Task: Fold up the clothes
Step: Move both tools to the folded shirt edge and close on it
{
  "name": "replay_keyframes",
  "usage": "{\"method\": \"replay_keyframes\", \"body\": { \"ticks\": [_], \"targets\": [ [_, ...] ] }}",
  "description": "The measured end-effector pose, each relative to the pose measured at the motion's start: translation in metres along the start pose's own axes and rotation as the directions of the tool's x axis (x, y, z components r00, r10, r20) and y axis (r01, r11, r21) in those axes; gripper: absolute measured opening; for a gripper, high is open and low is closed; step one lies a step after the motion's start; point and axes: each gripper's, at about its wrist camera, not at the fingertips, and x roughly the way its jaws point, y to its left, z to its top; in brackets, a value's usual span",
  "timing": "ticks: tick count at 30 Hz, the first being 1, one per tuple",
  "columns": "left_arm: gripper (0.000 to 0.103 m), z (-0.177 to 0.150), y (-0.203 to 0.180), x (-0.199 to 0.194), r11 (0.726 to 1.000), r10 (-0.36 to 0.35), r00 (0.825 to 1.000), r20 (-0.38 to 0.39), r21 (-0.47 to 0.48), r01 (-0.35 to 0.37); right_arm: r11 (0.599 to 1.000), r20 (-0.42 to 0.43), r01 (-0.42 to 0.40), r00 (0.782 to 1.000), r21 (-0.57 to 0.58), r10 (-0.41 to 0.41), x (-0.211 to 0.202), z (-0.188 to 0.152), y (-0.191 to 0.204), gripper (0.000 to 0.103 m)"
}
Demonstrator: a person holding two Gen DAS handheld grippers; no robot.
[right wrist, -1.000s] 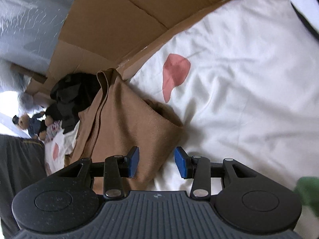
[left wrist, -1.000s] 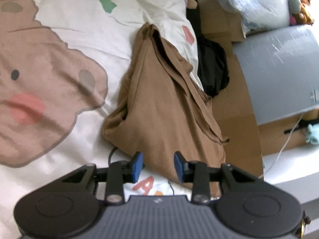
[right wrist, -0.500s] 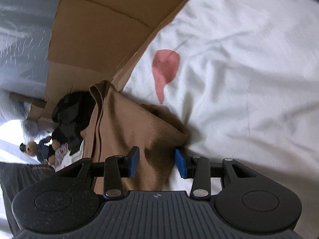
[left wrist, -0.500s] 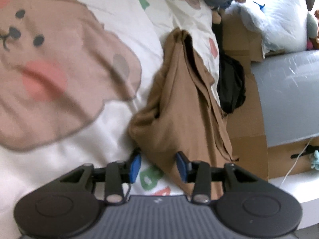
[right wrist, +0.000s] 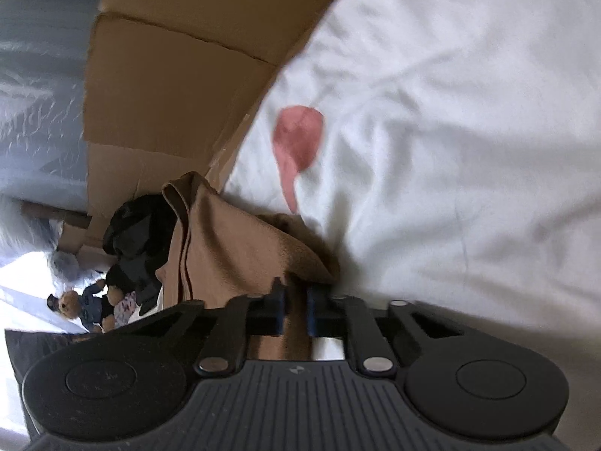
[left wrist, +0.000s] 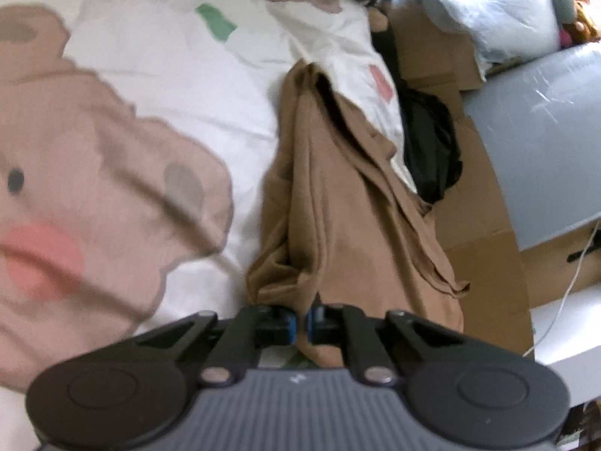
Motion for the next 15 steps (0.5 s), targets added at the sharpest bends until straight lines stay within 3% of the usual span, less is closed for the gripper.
{"method": "replay_keyframes", "body": {
  "ticks": [15],
  "targets": [
    [0.003, -0.002, -0.006, -0.042, 0.999, -0.049, 0.999, 0.011, 0.015, 0.049, 0.998, 0.029, 0.01, 1.0, -0.062, -0.008, -0.036, -0.003, 0.019, 0.005]
  ]
}}
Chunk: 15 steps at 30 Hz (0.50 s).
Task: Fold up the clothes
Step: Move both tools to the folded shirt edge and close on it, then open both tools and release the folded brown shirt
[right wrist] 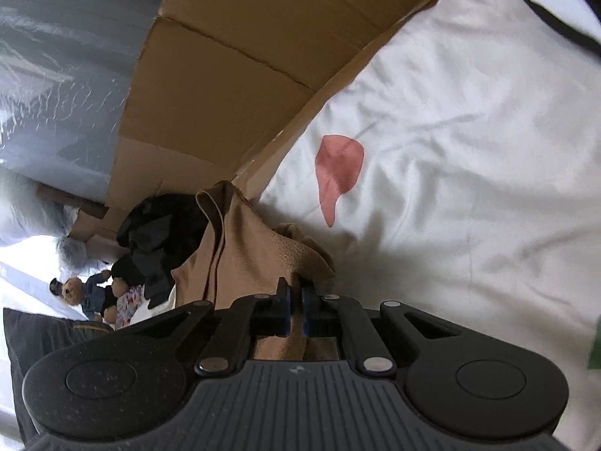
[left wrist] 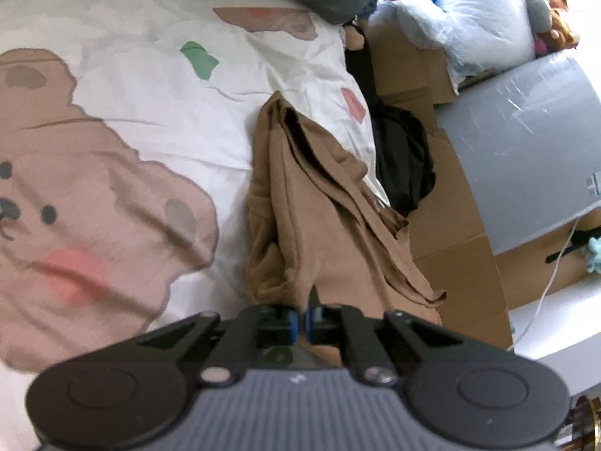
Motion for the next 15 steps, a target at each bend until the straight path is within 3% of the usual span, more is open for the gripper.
{"method": "replay_keyframes", "body": {
  "ticks": [11, 15],
  "targets": [
    [0.003, -0.055, -0.008, -0.035, 0.99, 0.049, 0.999, -0.001, -0.135, -0.049, 0.996, -0.045, 0.045, 0.998, -0.077, -0.048, -0.016, 0.002, 0.0, 0.005],
    [0.003, -0.081, -0.01, -0.046, 0.986, 0.085, 0.996, -0.03, -0.142, -0.088, 0.994, -0.061, 0.058, 0.996, -0.089, -0.064, -0.027, 0.004, -0.005, 0.005]
  ]
}}
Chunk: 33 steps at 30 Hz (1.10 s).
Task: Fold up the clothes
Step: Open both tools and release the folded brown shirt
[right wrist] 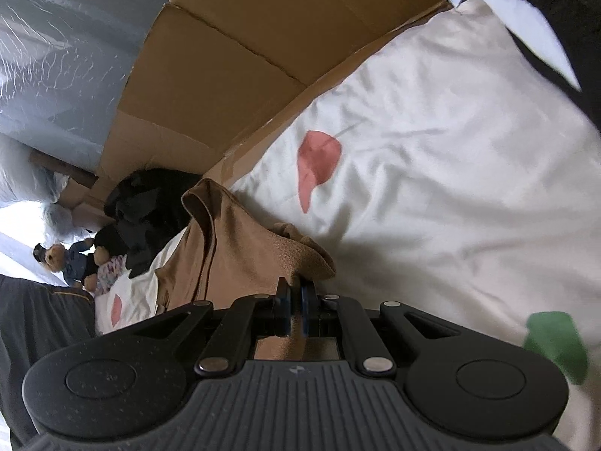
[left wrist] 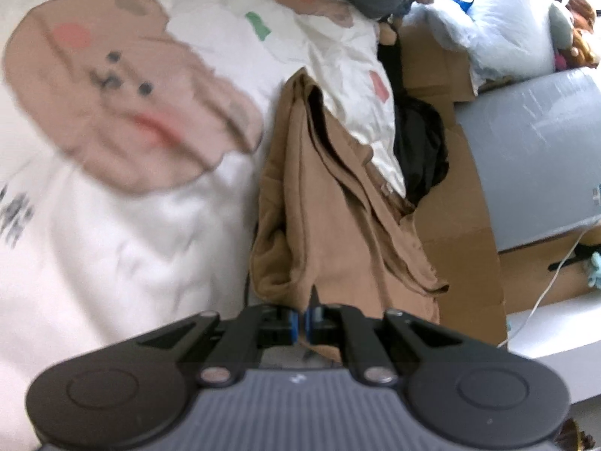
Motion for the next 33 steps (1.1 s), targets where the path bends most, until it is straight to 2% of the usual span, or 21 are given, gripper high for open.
{"method": "replay_keyframes", "body": {
  "ticks": [5, 12, 16, 19, 22, 24, 25, 27, 29, 33],
  "targets": [
    [0.003, -0.029, 0.002, -0.015, 0.999, 0.042, 0.997, -0.062, -0.002, -0.042, 0.999, -0.025, 0.019, 0.999, -0.05, -0.021, -0.017, 0.0, -0.008, 0.005],
    [0.003, -0.056, 0.007, -0.031, 0.999, 0.038, 0.993, -0.11, 0.023, -0.036, 0.991, -0.049, 0.047, 0.997, -0.122, -0.053, -0.045, 0.0, -0.027, 0.005],
    [0.004, -0.068, 0.007, -0.03, 0.998, 0.058, 0.985, -0.165, 0.041, -0.052, 0.988, -0.042, 0.069, 0.996, -0.135, -0.076, -0.058, 0.0, -0.034, 0.005],
    [0.005, -0.068, 0.008, -0.027, 0.996, 0.074, 0.979, -0.191, 0.056, -0.065, 0.986, -0.044, 0.109, 0.992, -0.13, -0.115, -0.058, -0.004, -0.038, 0.005],
    [0.009, -0.065, 0.012, -0.023, 0.997, 0.08, 0.97, -0.229, 0.027, -0.076, 0.982, -0.048, 0.139, 0.988, -0.126, -0.146, -0.056, -0.009, -0.04, 0.006],
    [0.011, -0.063, 0.01, -0.025, 0.991, 0.128, 0.958, -0.257, 0.073, -0.113, 0.979, -0.051, 0.168, 0.983, -0.117, -0.175, -0.055, -0.011, -0.041, 0.007],
    [0.013, -0.062, 0.01, -0.026, 0.988, 0.147, 0.952, -0.268, 0.089, -0.127, 0.976, -0.053, 0.186, 0.98, -0.112, -0.193, -0.055, -0.011, -0.041, 0.012],
    [0.013, -0.056, 0.012, -0.025, 0.986, 0.162, 0.944, -0.287, 0.093, -0.141, 0.964, -0.052, 0.232, 0.969, -0.126, -0.24, -0.056, -0.012, -0.038, 0.015],
    [0.013, -0.054, 0.016, -0.029, 0.984, 0.172, 0.943, -0.284, 0.099, -0.149, 0.951, -0.042, 0.262, 0.961, -0.165, -0.273, -0.06, -0.013, -0.032, 0.016],
    [0.013, -0.051, 0.026, -0.04, 0.987, 0.154, 0.949, -0.274, 0.096, -0.132, 0.942, -0.02, 0.273, 0.959, -0.196, -0.282, -0.073, -0.014, -0.022, 0.02]
  ]
}}
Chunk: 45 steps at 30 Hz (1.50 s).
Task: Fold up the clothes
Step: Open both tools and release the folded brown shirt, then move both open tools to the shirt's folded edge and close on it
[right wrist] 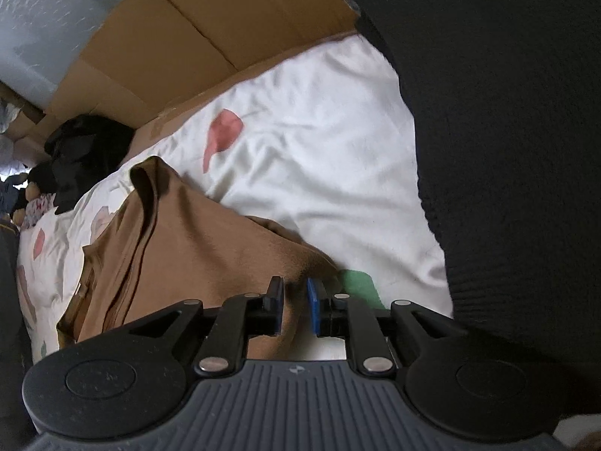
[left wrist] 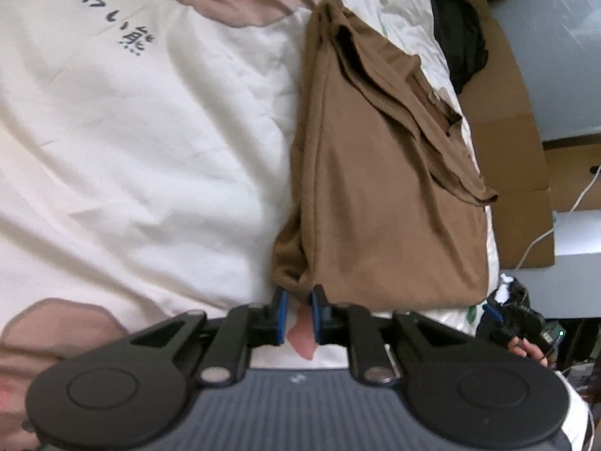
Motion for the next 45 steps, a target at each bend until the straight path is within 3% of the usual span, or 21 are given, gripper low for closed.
{"method": "replay_keyframes", "body": {
  "ticks": [3, 12, 25, 36, 40, 45],
  "targets": [
    [0.013, 0.004, -0.001, -0.012, 0.997, 0.045, 0.999, 0.028, 0.061, -0.047, 1.0, 0.024, 0.01, 1.0, -0.01, -0.01, -0.012, -0.003, 0.006, 0.026],
    [0.013, 0.041, -0.018, -0.052, 0.978, 0.042, 0.983, 0.179, 0.196, -0.077, 0.999, 0.034, -0.027, 0.999, -0.042, 0.028, -0.026, -0.007, 0.034, 0.026],
    [0.022, 0.093, -0.035, -0.053, 0.93, 0.034, 0.971, 0.237, 0.349, -0.118, 0.996, 0.025, -0.051, 0.998, -0.078, 0.053, -0.002, 0.008, 0.069, 0.026],
    [0.029, 0.138, -0.054, -0.032, 0.9, -0.013, 0.98, 0.198, 0.429, -0.074, 0.989, 0.002, -0.132, 0.991, -0.068, 0.133, 0.046, 0.039, 0.105, 0.026],
    [0.035, 0.143, -0.06, -0.017, 0.875, -0.035, 0.986, 0.164, 0.482, -0.049, 0.988, 0.008, -0.139, 0.99, -0.072, 0.14, 0.061, 0.053, 0.117, 0.026],
    [0.035, 0.14, -0.066, -0.002, 0.831, -0.062, 0.989, 0.135, 0.556, -0.024, 0.988, 0.017, -0.146, 0.989, -0.046, 0.147, 0.072, 0.06, 0.13, 0.026]
  ]
}}
